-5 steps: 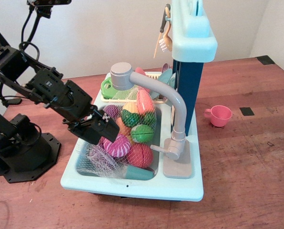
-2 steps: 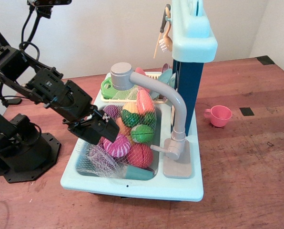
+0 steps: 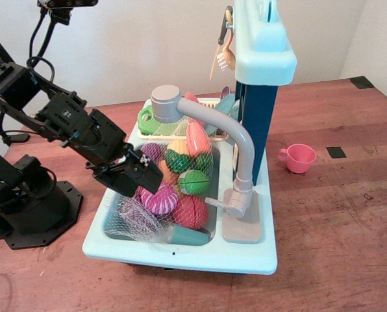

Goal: Turn lever vertical to front

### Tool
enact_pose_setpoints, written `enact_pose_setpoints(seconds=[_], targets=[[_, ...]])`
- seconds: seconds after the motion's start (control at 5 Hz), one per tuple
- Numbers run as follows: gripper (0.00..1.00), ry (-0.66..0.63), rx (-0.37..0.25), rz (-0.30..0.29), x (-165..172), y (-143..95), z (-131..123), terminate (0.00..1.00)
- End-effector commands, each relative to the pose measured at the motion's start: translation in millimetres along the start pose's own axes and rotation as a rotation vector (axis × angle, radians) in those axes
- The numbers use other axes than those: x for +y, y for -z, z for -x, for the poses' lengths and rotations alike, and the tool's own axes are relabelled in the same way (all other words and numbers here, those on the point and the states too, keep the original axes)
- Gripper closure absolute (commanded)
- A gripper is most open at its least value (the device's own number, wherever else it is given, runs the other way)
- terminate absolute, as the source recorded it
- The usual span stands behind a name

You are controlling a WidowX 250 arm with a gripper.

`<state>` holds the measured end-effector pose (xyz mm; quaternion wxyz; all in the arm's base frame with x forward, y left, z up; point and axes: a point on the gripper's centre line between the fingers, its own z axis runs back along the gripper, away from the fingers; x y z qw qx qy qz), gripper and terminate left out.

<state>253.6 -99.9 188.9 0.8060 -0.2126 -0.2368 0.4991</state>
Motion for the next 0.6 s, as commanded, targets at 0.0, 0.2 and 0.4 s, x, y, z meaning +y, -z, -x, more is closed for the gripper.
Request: enact_pose_setpoints(seconds=[0.0, 0.2, 0.4], targets=[[0.00, 0.025, 0.003, 0.014, -3.8, -2.5, 2.1, 0.00], [0.00, 0.025, 0.003, 0.014, -3.8, -2.5, 2.1, 0.00], [0.00, 0.025, 0.003, 0.014, -3.8, -2.5, 2.1, 1.00]])
